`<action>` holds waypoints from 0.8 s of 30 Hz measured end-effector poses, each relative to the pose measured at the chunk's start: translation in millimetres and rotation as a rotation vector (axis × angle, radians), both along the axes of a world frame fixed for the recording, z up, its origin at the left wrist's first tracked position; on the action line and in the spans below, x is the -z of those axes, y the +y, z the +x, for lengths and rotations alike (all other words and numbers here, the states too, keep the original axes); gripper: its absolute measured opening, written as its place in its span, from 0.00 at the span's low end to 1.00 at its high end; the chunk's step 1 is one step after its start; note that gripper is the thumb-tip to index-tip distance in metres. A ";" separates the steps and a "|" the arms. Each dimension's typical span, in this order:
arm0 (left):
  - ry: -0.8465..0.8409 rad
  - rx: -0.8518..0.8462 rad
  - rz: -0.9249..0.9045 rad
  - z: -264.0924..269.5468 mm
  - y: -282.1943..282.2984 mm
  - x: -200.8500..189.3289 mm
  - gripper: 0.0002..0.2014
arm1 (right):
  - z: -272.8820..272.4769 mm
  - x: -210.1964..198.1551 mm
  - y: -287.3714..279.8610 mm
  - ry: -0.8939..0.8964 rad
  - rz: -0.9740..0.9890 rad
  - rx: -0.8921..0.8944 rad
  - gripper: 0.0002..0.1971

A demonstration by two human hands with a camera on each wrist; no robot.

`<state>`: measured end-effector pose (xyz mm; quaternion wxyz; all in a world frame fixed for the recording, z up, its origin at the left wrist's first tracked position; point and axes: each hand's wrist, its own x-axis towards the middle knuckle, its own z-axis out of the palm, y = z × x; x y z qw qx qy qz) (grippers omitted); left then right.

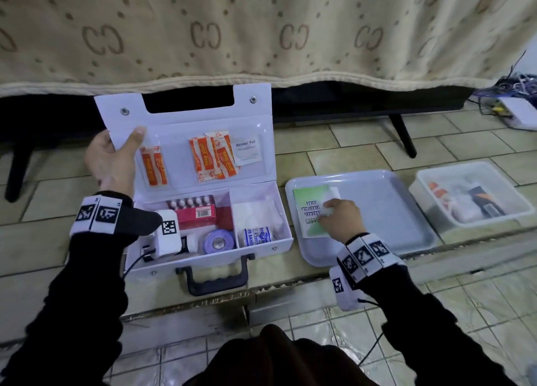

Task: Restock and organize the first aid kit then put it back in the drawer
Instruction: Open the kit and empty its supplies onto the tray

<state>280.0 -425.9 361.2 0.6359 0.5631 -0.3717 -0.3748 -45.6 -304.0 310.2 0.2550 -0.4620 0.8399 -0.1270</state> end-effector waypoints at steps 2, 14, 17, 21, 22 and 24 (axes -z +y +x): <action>-0.018 0.001 0.010 0.4 -0.5 -0.3 0.05 | 5.8 0.3 0.7 0.158 0.050 -0.052 0.22; 0.006 0.024 0.056 6.3 -1.7 -4.9 0.04 | 61.5 -97.4 -49.9 0.279 -0.415 -0.513 0.19; 0.051 0.012 0.109 12.0 -2.7 -4.5 0.12 | 117.1 -111.4 -75.2 0.242 -0.522 -0.764 0.19; 0.124 0.064 0.134 15.9 -4.3 -7.4 0.16 | 184.1 -97.6 -90.9 0.464 -0.533 -0.978 0.24; 0.153 0.068 0.140 16.8 -4.6 -8.1 0.17 | 195.2 -92.1 -91.9 0.535 -0.519 -1.004 0.24; 0.186 0.058 0.138 16.5 -4.4 -9.1 0.15 | 211.6 -84.5 -88.3 0.583 -0.465 -0.973 0.27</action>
